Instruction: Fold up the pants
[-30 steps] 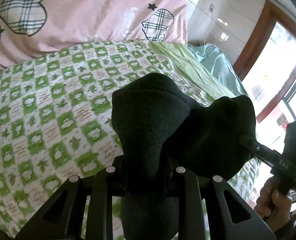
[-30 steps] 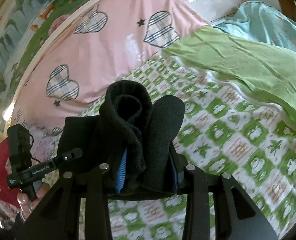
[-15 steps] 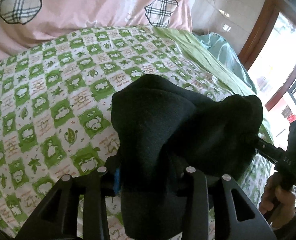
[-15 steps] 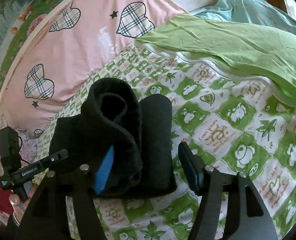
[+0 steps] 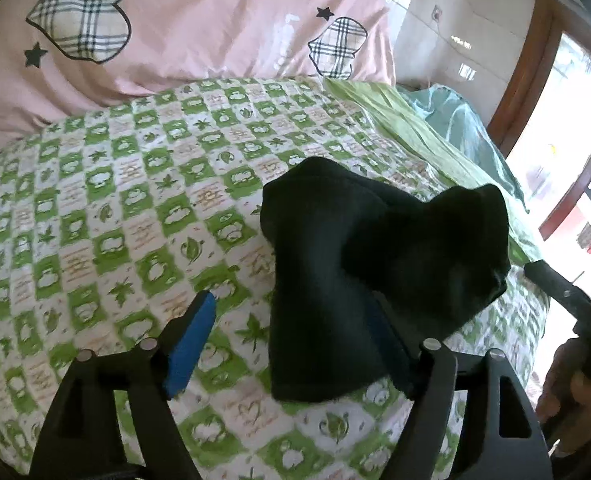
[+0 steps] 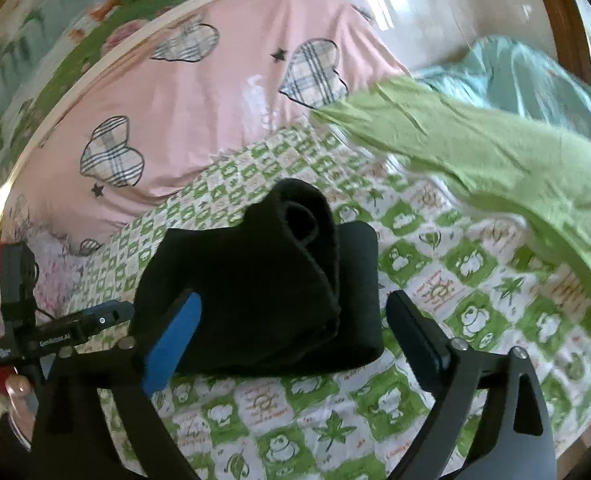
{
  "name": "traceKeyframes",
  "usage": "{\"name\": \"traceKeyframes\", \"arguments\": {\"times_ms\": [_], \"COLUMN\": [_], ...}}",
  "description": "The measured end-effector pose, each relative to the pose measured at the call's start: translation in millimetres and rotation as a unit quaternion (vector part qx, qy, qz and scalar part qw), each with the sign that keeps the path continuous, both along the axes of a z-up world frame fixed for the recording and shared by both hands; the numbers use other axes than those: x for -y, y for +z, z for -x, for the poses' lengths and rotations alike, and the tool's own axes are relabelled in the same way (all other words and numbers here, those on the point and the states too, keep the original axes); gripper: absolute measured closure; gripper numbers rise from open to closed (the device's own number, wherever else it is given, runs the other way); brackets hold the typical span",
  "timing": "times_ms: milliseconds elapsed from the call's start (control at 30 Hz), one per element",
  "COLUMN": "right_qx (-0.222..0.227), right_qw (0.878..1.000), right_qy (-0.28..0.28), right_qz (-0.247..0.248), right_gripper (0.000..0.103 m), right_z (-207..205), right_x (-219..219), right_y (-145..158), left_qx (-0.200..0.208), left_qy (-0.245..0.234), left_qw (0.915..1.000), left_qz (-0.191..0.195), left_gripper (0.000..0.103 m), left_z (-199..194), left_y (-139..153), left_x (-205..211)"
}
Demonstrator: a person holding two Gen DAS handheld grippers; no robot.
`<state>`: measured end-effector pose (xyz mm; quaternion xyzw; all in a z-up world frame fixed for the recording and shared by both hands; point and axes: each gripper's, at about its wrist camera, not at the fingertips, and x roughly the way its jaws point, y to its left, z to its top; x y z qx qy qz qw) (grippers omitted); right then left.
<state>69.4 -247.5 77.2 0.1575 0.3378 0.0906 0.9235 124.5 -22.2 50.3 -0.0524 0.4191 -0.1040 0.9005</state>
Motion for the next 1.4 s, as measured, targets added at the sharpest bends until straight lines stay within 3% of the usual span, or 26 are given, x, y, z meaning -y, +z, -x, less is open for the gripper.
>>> {"name": "traceKeyframes", "arguments": {"times_ms": [333,700,1400], "right_qx": [0.015,0.021,0.010], "right_qw": [0.999,0.995,0.993], "right_qy": [0.019,0.051,0.058], "right_qz": [0.038,0.081,0.106], "right_gripper": [0.005,0.005,0.005], "right_z": [29,42,38], "right_x": [-10,-20,-22], "right_y": [9,4,-6], "left_qx": [0.038,0.051,0.046], "left_qy": [0.010,0.022,0.008], "left_qw": [0.9988,0.9961,0.9961], "left_qz": [-0.029,-0.068,-0.075], "left_gripper": [0.022,0.021,0.021], "left_z": [46,61,69], "left_y": [10,4,-3], "left_x": [12,21,28]}}
